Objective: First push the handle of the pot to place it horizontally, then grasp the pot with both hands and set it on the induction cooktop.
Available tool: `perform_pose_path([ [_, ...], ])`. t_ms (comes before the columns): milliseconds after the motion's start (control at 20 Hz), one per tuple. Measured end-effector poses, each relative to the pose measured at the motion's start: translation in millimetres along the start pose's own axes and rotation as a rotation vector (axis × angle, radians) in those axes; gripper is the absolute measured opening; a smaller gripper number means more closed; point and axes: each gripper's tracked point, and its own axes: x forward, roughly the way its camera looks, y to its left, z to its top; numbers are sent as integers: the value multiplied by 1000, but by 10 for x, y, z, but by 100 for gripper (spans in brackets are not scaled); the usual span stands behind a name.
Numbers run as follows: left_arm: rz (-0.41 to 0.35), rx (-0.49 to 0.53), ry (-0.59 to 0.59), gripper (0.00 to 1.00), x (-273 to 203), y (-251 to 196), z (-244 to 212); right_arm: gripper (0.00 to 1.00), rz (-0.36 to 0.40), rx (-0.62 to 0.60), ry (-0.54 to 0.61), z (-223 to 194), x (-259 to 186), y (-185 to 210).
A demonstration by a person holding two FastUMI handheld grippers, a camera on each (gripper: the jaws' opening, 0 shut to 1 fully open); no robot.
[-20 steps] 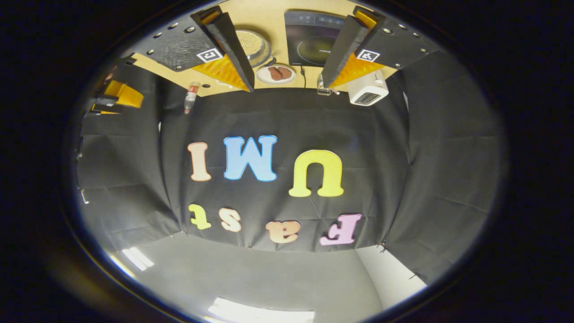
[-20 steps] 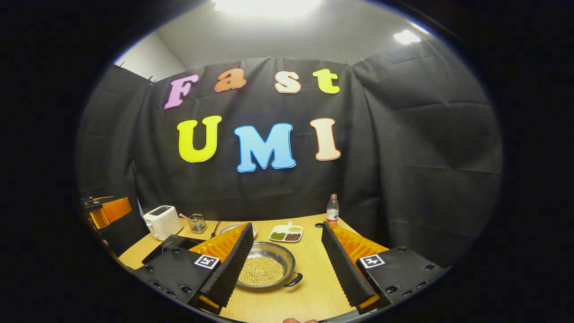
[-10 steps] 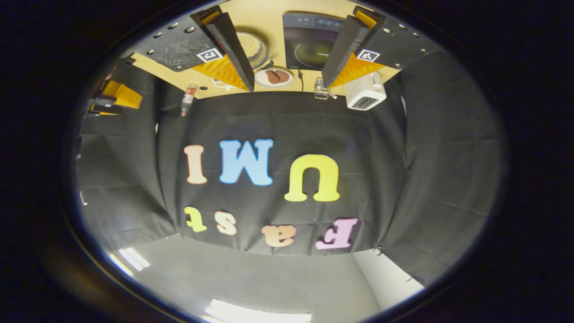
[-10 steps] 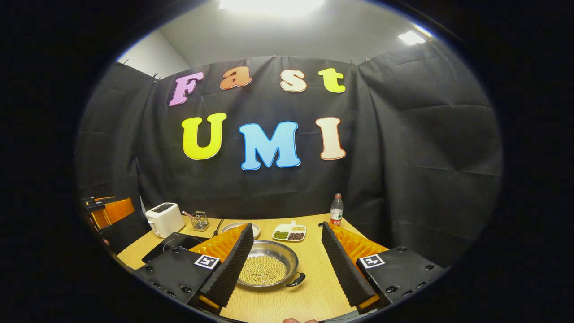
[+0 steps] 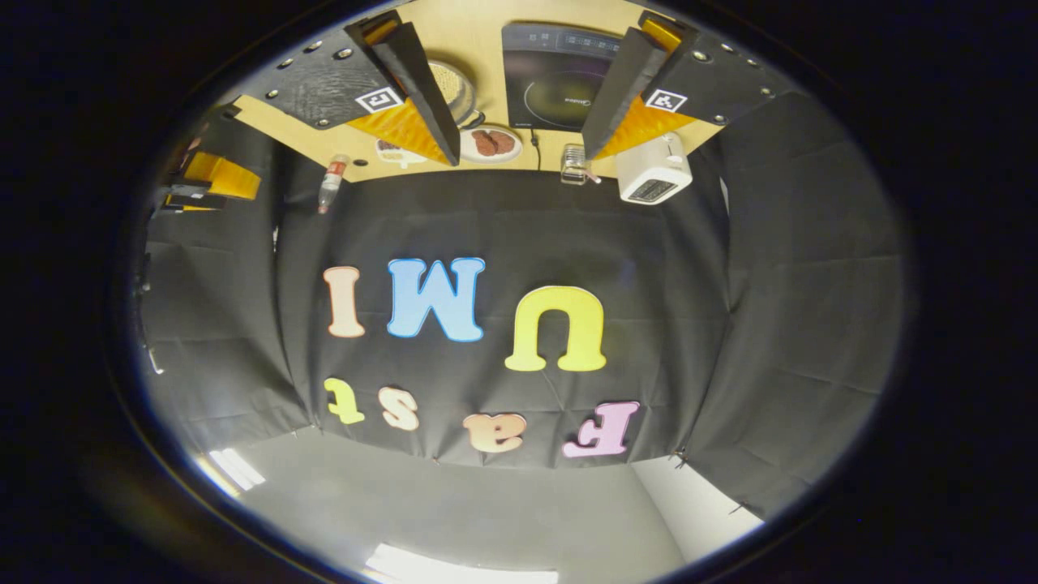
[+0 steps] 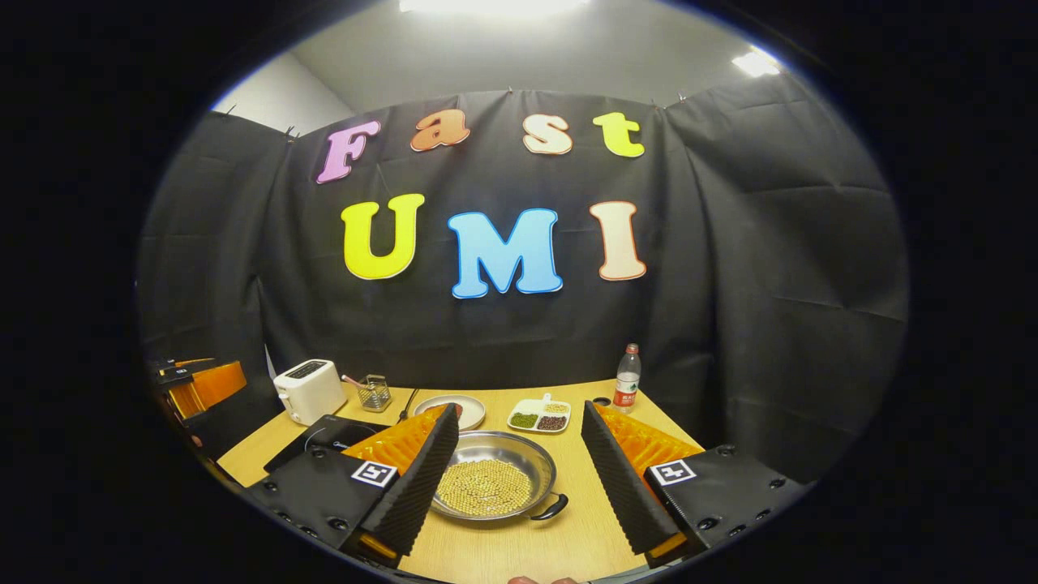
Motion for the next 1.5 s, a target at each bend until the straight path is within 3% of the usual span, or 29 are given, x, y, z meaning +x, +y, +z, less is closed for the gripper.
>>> perform_pose_path([
  [50,6,3,-1,87,7,31,2,97,14,-13,22,-45,57,28],
  [100,15,1,-8,96,8,61,14,94,33,-21,44,-77,104,74],
  [150,23,-4,-15,87,7,90,50,97,53,-26,65,-109,147,119],
  [300,45,-18,-19,96,7,161,28,95,118,-38,137,-215,254,259],
  [350,56,-21,-19,87,0,200,20,88,128,-48,156,-244,298,280],
  [400,66,-25,-15,89,-6,235,-11,74,131,-61,169,-258,343,289],
  [450,73,-29,-11,92,-22,273,-34,66,135,-76,182,-284,382,324],
  [550,89,-29,-5,88,-57,335,-72,39,150,-112,242,-413,459,394],
  [600,95,-31,-9,88,-76,368,-82,20,166,-137,275,-493,507,420],
  [700,98,-61,-14,88,-100,382,-56,6,186,-185,313,-575,518,467],
  [800,105,-72,-18,92,-104,411,-60,4,246,-201,342,-704,545,620],
  [950,115,-58,-14,87,-81,436,-64,2,352,-202,402,-856,501,825],
  [1000,105,-74,-11,96,-77,406,-79,2,373,-215,426,-905,482,864],
  [1050,92,-98,-3,87,-84,370,-88,2,389,-225,460,-996,502,881],
  [1100,81,-122,10,92,-75,344,-133,2,397,-226,492,-1064,510,879],
  [1150,77,-132,21,88,-64,346,-161,2,399,-224,528,-1143,508,869],
  [1200,75,-126,30,92,-56,355,-177,2,395,-217,562,-1201,503,851],
  [1300,78,-102,62,87,-35,360,-266,2,402,-197,617,-1351,436,822],
  [1400,97,-108,91,96,2,385,-324,2,414,-203,673,-1519,399,758],
  [1450,110,-115,102,87,22,388,-338,2,422,-204,701,-1595,399,729],
  [1500,124,-117,114,87,63,376,-353,2,438,-201,735,-1689,378,718],
])
